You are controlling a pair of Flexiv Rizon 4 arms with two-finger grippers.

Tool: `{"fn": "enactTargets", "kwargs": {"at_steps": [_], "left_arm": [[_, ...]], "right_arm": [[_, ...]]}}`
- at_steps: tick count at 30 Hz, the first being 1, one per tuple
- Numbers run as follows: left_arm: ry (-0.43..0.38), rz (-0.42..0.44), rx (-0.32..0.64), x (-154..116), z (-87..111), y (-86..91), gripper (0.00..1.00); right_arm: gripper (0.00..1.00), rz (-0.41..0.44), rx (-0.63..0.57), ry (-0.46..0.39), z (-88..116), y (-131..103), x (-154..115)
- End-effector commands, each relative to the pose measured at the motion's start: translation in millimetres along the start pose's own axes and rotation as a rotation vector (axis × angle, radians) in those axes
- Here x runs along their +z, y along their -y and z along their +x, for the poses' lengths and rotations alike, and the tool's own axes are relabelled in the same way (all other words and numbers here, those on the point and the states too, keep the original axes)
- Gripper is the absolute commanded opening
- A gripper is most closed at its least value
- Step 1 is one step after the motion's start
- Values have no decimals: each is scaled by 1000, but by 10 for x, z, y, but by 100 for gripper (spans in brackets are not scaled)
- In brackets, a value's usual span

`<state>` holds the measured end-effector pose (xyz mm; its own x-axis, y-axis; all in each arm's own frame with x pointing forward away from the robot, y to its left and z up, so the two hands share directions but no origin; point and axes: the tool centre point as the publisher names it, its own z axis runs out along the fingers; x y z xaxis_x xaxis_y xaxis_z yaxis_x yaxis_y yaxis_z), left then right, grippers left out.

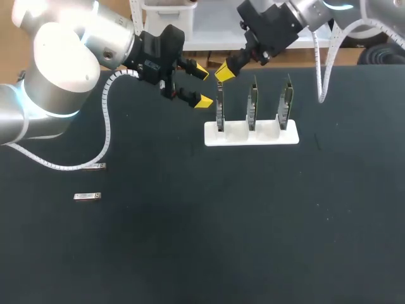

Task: Pick up the optical module with the left hand, and insert it into the network port with the right hand.

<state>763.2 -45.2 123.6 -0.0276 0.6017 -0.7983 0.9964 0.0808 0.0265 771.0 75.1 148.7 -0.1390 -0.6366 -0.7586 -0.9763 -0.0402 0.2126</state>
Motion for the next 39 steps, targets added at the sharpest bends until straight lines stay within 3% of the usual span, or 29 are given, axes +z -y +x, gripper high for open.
{"fn": "enactTargets", "kwargs": {"at_steps": [1,39], "left_arm": [[-1,0,1,4,1,-5,100],[-1,0,1,4,1,-5,100]], "right_arm": [[0,-10,2,-3,-8,54,15],[0,-45,41,-4,88,94,68]]}}
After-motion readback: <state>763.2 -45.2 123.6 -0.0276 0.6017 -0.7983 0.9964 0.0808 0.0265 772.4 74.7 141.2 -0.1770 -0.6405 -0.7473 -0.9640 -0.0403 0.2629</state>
